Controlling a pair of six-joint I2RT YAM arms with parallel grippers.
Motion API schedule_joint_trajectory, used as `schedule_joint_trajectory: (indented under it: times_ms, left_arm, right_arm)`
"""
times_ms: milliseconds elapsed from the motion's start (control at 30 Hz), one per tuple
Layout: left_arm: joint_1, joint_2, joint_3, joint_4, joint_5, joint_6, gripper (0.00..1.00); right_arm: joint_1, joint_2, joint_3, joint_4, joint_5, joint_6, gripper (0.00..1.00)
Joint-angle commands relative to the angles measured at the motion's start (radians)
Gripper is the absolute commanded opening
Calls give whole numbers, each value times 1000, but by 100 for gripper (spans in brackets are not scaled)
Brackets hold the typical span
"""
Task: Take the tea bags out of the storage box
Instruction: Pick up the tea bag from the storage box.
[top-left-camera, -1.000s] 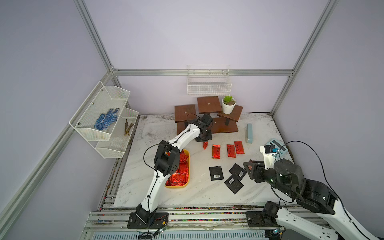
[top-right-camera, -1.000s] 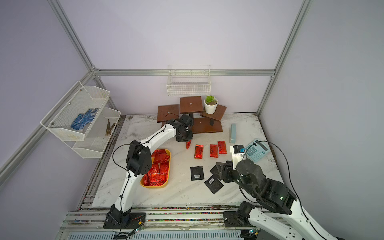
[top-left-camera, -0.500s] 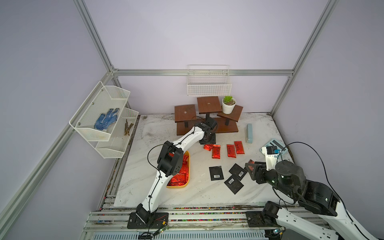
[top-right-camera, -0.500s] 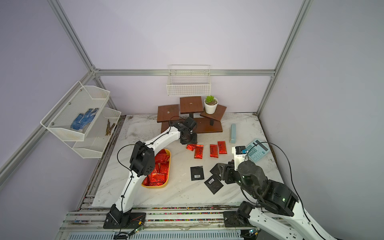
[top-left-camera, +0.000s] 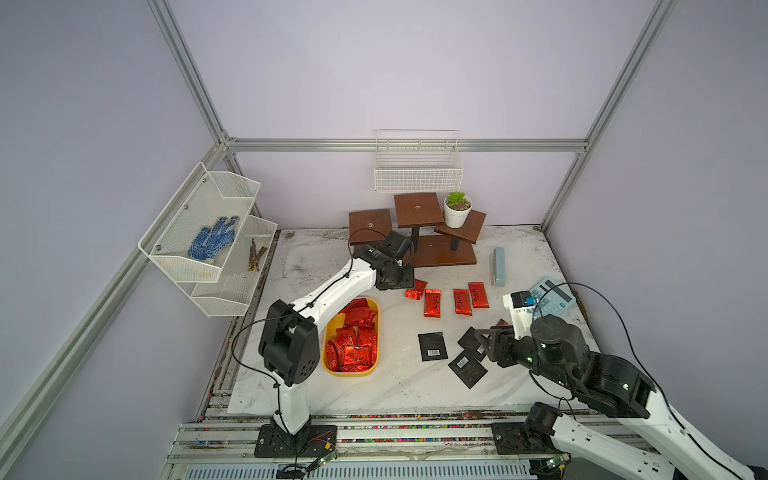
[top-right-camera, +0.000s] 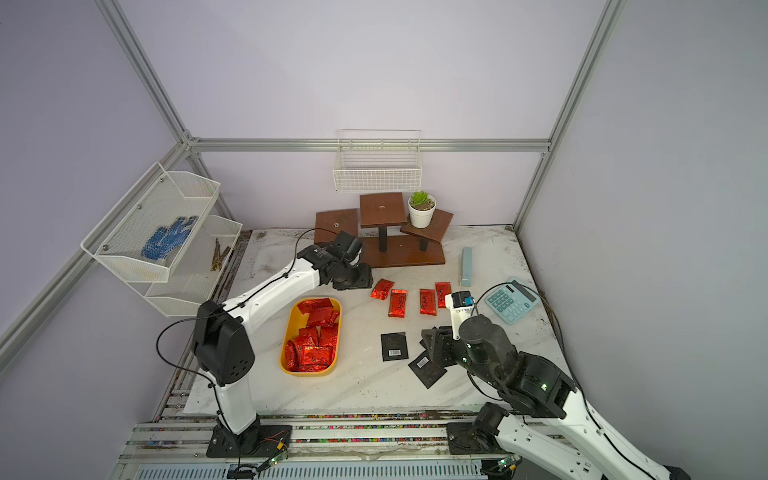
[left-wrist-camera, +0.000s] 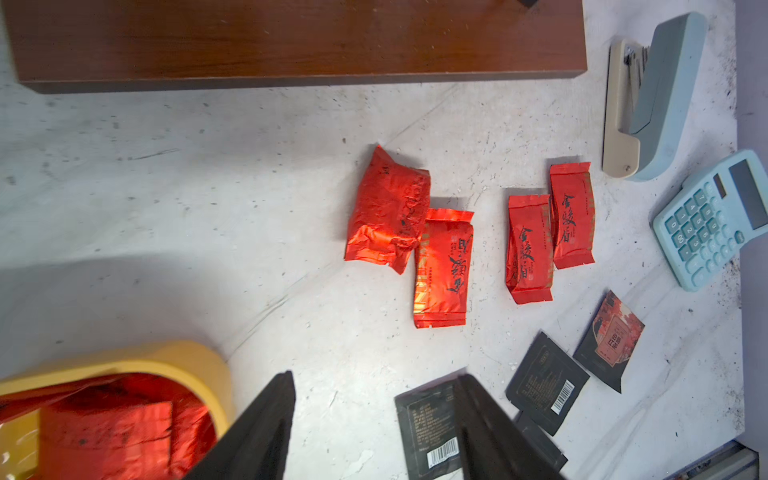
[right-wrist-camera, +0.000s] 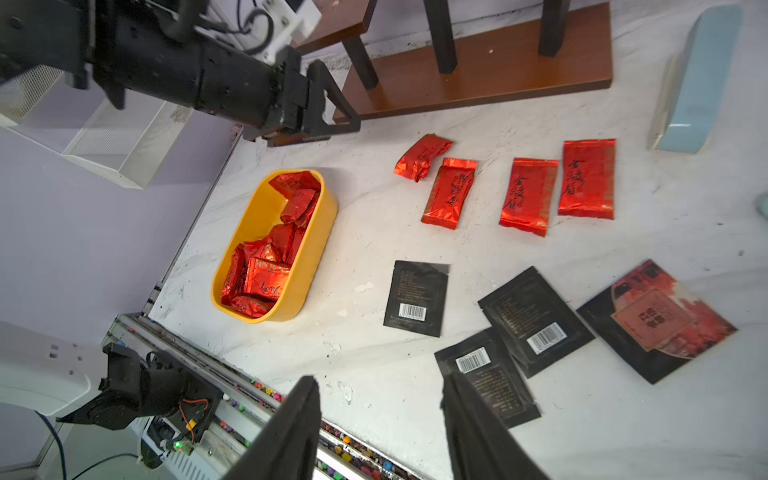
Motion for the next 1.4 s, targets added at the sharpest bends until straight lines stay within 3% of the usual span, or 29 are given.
schedule_joint_trajectory:
  times_ms: [0,300,600,833,967,1367]
  left_arm:
    - [50,-132,-115,-17,-41,15,65]
    - [142,-475,-412,-101,-99,2,69]
    - [363,-820,-641,-120,7,-8,79]
    - [615,-899,-744,-91,268,12,81]
    - [691,-942,-789,-44,382,-42,83]
    - [779,-1102,-910,-3,431,-165,87]
  right_arm:
    - [3,52,-52,135,-127,35,51]
    - [65,240,-78,336,-233,77,48]
    - [198,614,153,349,-257,-70,51]
    - [248,965,458,219,-248,-247,51]
    - [269,1137,619,143,-240,-310,52]
    - [296,1439,868,52,-152,-425,62]
